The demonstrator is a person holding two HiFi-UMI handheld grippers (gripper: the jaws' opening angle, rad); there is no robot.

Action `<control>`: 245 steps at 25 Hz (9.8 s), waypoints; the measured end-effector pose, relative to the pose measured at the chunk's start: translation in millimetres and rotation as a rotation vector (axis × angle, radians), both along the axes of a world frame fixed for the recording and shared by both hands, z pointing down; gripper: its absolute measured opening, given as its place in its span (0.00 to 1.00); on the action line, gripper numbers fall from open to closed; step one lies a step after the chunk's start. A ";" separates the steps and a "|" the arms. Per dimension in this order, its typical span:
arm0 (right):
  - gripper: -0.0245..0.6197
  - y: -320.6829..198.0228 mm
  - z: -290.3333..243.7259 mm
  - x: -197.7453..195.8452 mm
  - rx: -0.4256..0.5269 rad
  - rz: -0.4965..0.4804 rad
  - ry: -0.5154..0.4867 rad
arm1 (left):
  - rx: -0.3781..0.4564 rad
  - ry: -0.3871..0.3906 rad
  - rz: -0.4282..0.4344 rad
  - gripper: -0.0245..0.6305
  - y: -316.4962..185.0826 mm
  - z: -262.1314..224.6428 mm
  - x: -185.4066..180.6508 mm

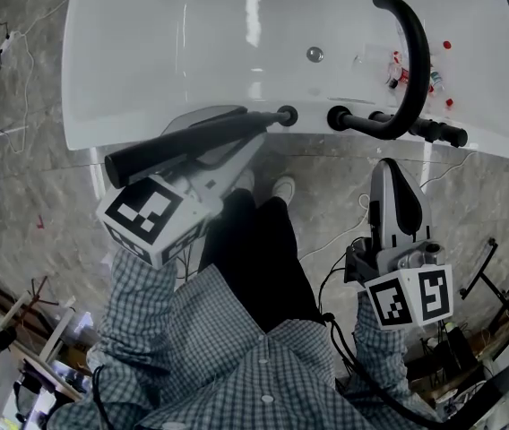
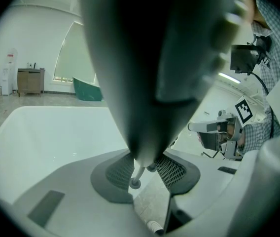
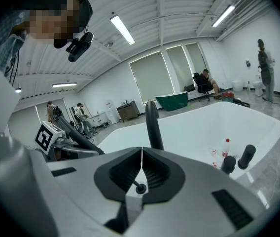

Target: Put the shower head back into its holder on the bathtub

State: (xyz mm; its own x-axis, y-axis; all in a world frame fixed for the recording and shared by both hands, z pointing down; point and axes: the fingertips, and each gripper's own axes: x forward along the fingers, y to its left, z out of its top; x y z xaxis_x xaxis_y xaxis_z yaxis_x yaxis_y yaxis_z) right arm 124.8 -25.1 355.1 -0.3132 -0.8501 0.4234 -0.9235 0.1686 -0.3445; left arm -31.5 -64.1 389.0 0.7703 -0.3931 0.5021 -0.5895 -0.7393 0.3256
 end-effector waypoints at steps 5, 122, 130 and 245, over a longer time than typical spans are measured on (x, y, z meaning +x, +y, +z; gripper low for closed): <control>0.07 -2.0 5.8 5.1 -0.005 0.009 -0.005 | -0.002 -0.007 -0.004 0.25 -1.4 11.0 2.9; 0.07 -9.0 102.7 31.9 -0.070 0.081 -0.079 | -0.086 -0.460 0.364 0.25 -3.2 205.6 76.2; 0.07 -6.3 102.6 30.7 -0.072 0.079 -0.073 | -0.095 -0.445 0.345 0.25 -2.4 207.9 78.6; 0.06 27.6 -177.1 -76.3 0.210 -0.147 -0.002 | 0.214 0.007 0.114 0.05 79.7 -176.6 35.4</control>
